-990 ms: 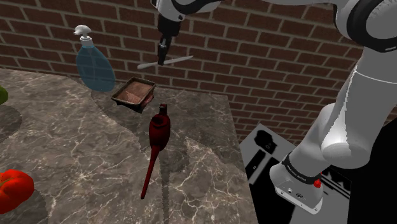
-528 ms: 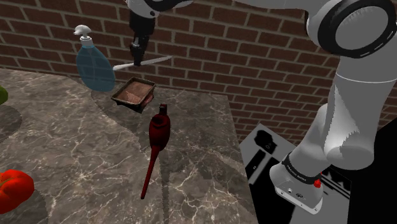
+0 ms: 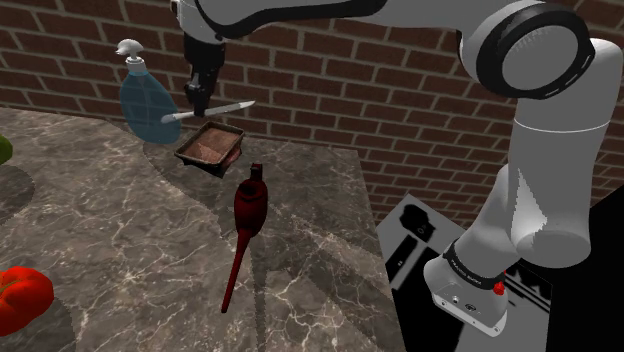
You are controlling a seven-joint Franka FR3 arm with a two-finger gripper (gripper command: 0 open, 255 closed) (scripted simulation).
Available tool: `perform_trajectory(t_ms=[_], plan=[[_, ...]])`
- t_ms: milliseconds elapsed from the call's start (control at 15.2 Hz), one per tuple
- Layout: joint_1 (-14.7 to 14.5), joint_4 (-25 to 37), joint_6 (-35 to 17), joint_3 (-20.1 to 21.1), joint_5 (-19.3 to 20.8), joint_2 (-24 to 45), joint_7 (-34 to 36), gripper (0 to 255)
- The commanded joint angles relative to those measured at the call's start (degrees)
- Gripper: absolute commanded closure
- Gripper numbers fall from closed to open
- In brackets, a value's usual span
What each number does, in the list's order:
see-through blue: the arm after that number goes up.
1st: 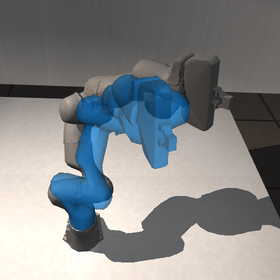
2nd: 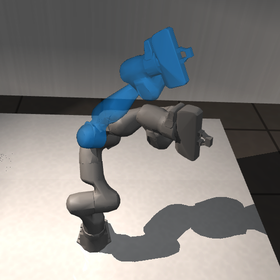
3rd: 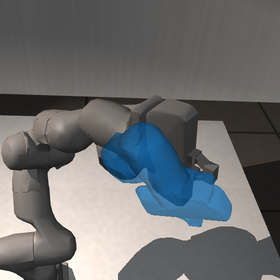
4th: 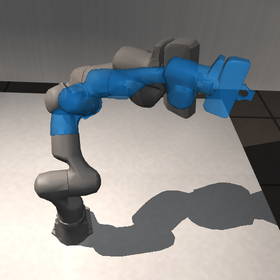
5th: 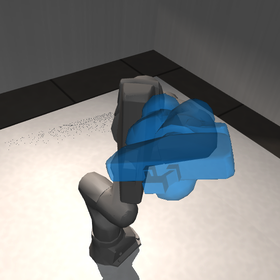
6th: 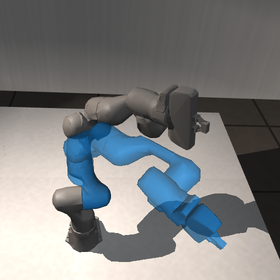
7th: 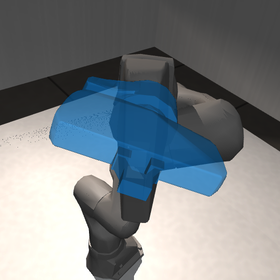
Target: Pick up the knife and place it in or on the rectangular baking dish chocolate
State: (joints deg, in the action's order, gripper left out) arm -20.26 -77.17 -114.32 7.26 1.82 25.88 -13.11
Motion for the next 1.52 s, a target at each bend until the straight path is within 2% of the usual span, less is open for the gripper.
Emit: perform_trajectory(t_ms=[0, 528, 1056, 1122, 1452], plan=[[0.06, -1.01, -1.35, -0.04, 0.02, 0.30, -0.05, 255], [0.14, -5.97, -7.10, -0.13, 0.14, 1.10, -0.04, 255], [0.14, -6.13, -7.31, -0.13, 0.14, 1.15, -0.04, 255], [0.14, -6.13, -7.31, -0.13, 0.14, 1.15, -0.04, 0], [0.14, -6.13, -7.31, -0.13, 0.14, 1.15, -0.04, 0]])
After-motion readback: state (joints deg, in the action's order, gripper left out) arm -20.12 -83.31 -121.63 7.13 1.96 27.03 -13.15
